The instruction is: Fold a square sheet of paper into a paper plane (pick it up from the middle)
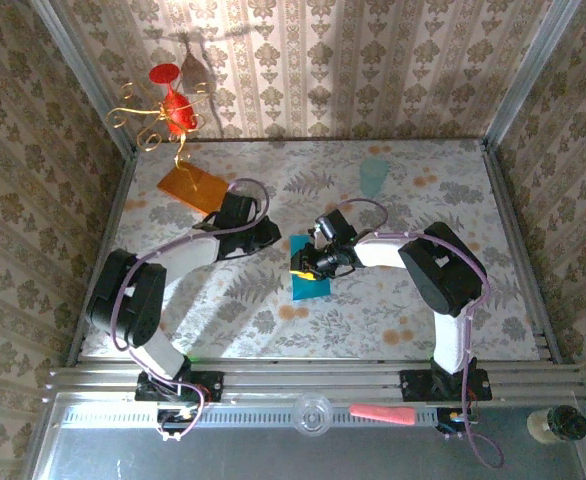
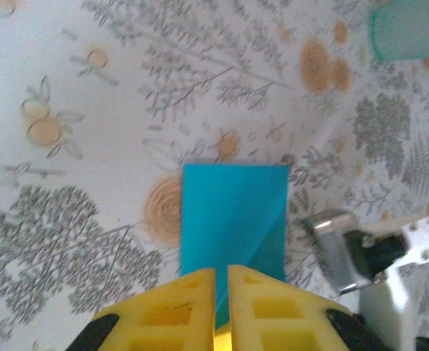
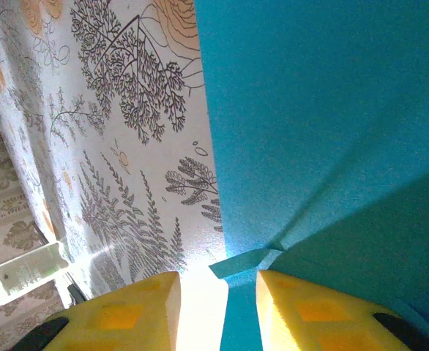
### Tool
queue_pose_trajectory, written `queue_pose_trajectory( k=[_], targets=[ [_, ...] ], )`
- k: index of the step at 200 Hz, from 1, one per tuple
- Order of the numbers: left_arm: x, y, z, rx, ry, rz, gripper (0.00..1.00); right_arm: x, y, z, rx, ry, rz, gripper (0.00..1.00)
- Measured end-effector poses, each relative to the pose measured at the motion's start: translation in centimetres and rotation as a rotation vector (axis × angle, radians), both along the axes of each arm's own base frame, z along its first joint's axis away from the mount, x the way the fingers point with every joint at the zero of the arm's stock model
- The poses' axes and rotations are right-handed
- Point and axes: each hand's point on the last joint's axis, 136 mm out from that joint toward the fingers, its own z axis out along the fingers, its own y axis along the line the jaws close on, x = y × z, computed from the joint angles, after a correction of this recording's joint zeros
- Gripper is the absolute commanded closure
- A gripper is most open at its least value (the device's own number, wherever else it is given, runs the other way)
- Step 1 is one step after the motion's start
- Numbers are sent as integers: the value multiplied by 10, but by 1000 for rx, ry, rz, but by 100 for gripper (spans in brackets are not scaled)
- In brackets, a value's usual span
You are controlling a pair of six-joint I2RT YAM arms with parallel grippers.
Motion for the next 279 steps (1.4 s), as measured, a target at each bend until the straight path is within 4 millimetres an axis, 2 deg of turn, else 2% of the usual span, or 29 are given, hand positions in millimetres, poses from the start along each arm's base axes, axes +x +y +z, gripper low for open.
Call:
queue_pose_trajectory(
  k=[33, 73, 110, 144, 176, 209, 279],
  targets=[
    [-17, 2, -17, 16, 56, 0, 91, 0, -1, -1, -8, 3, -2, 72],
    [-37, -12, -24, 13, 87, -36, 98, 0, -5, -5, -28, 3, -11, 79],
    [-53, -23, -30, 4, 116, -61, 100, -1, -7, -7, -38, 6, -16, 84],
    [-56, -33, -30, -19, 118, -76, 100, -1, -10, -9, -49, 14, -23, 90],
    [-60, -40, -39, -28, 145, -91, 100, 0, -10, -9, -49, 15, -25, 96],
    [-63, -43, -49, -25, 166, -102, 100, 0, -10, -9, -49, 15, -24, 97],
    [-62, -43, -57, -18, 173, -99, 100, 0, -11, -9, -48, 18, -25, 98]
  ],
)
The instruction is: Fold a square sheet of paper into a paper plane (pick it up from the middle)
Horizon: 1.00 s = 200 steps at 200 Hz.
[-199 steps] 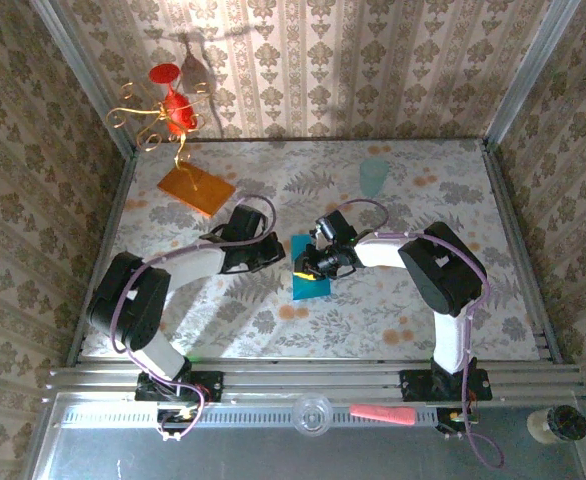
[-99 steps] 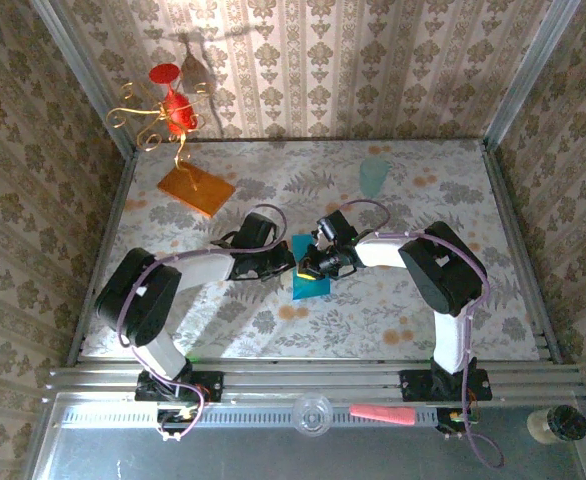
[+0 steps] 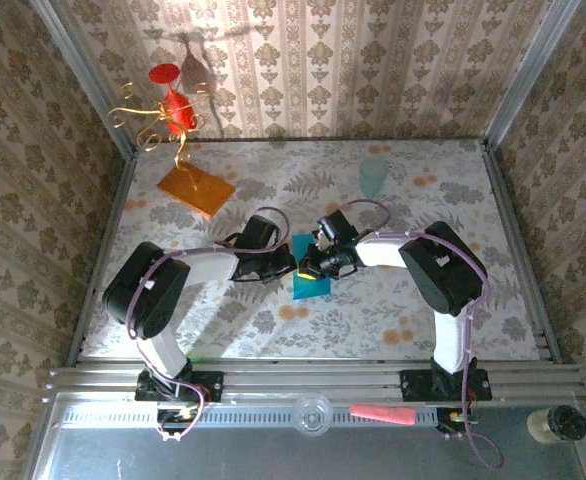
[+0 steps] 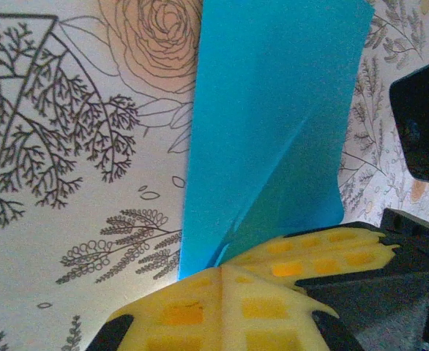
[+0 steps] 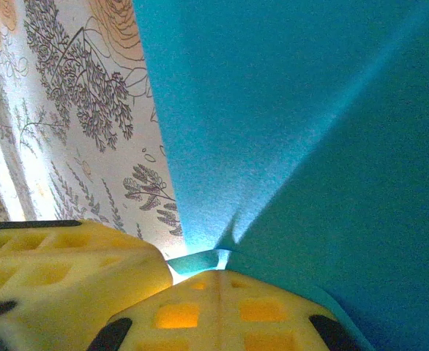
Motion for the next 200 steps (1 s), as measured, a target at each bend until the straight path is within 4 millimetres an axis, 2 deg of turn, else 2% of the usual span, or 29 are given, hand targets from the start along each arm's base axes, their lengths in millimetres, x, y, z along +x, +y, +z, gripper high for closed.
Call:
queue_pose_trajectory(
  k=[48, 200],
  targets=[
    [-3, 4, -13, 35, 28, 5, 100, 0, 0, 0, 1, 0, 0, 98],
    [1, 2, -9, 25, 17, 7, 100, 0, 0, 0, 1, 0, -1, 100]
  ],
)
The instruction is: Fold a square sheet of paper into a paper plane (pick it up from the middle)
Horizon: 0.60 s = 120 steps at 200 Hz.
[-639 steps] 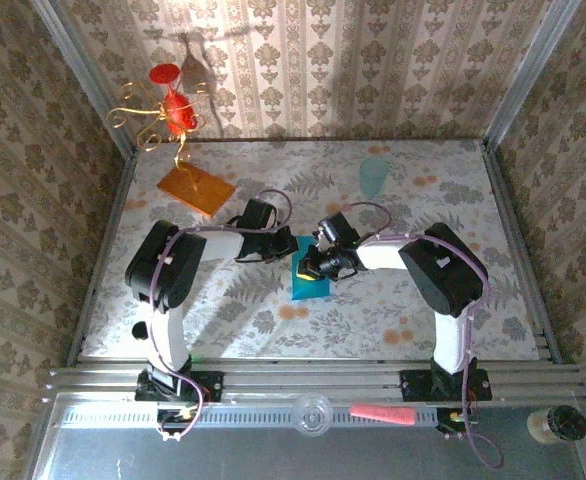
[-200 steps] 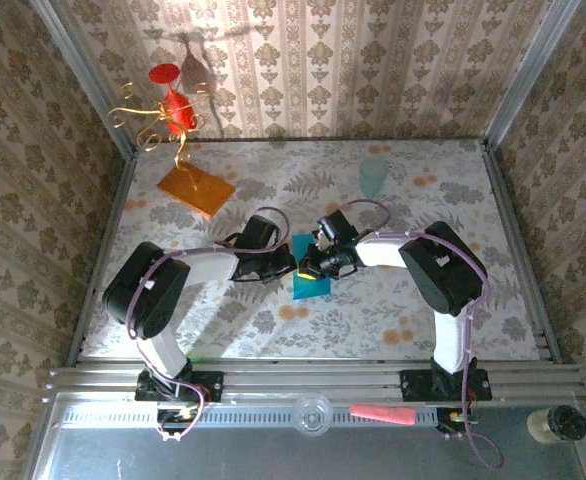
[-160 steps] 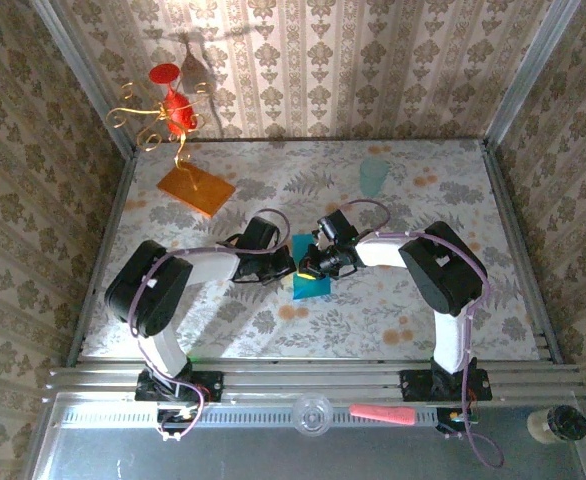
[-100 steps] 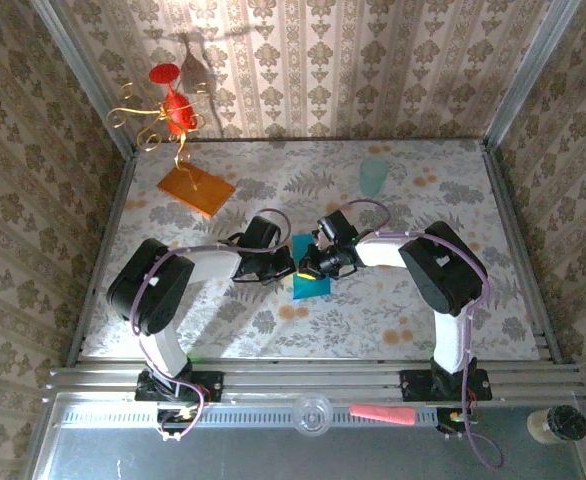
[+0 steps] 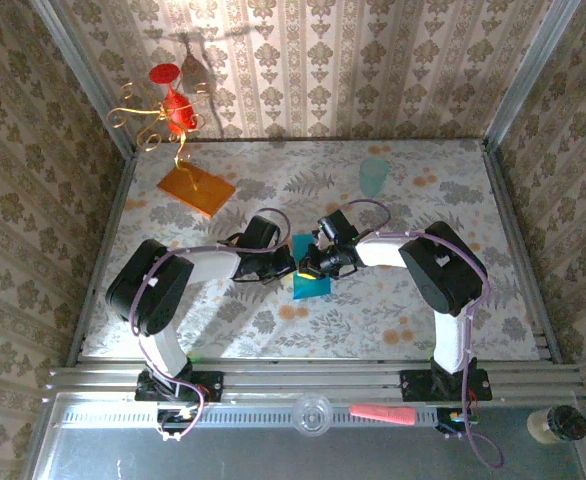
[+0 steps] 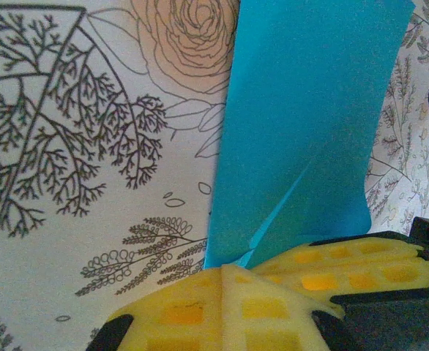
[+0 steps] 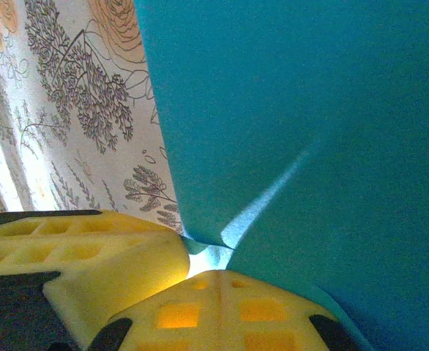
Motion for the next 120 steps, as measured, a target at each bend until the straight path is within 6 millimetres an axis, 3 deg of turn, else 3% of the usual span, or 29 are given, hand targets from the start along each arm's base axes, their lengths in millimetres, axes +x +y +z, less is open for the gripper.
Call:
queue_pose_trajectory(
  k=[83, 120],
  targets=[
    [2, 0, -5, 17, 16, -3, 100, 1, -2, 2, 5, 3, -4, 99],
    [2, 0, -6, 51, 25, -21, 100, 2, -10, 14, 1, 7, -20, 97]
  ],
)
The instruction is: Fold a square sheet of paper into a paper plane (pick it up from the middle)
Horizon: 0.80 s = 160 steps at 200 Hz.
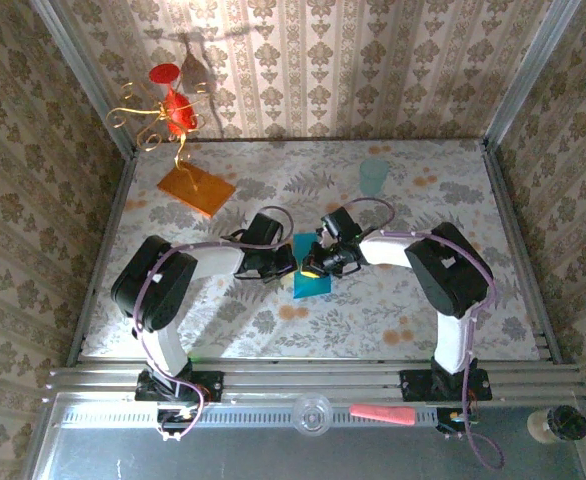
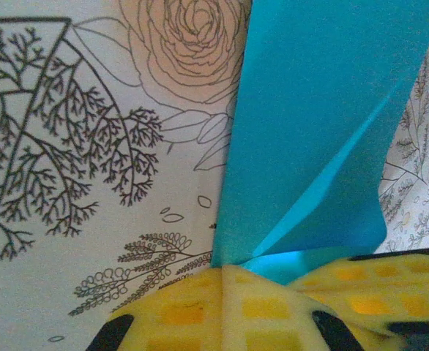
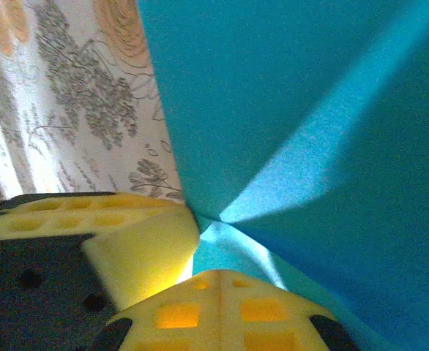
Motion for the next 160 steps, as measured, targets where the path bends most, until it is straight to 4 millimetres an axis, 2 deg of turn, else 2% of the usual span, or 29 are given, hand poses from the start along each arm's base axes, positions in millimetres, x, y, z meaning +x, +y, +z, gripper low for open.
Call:
queue_pose_trajectory(
  k=[17, 35, 79, 160],
  targets=[
    [0, 0, 0, 8, 1, -6, 100, 5, -5, 10, 5, -19, -12, 96],
    [0, 0, 0, 15, 1, -9, 100, 7, -8, 13, 3, -26, -17, 96],
    [0, 0, 0, 24, -2, -12, 100, 6, -11, 8, -7, -20, -7, 96],
    [0, -1, 1, 39, -3, -18, 100, -2, -14, -13, -40, 20, 25, 96]
  ],
)
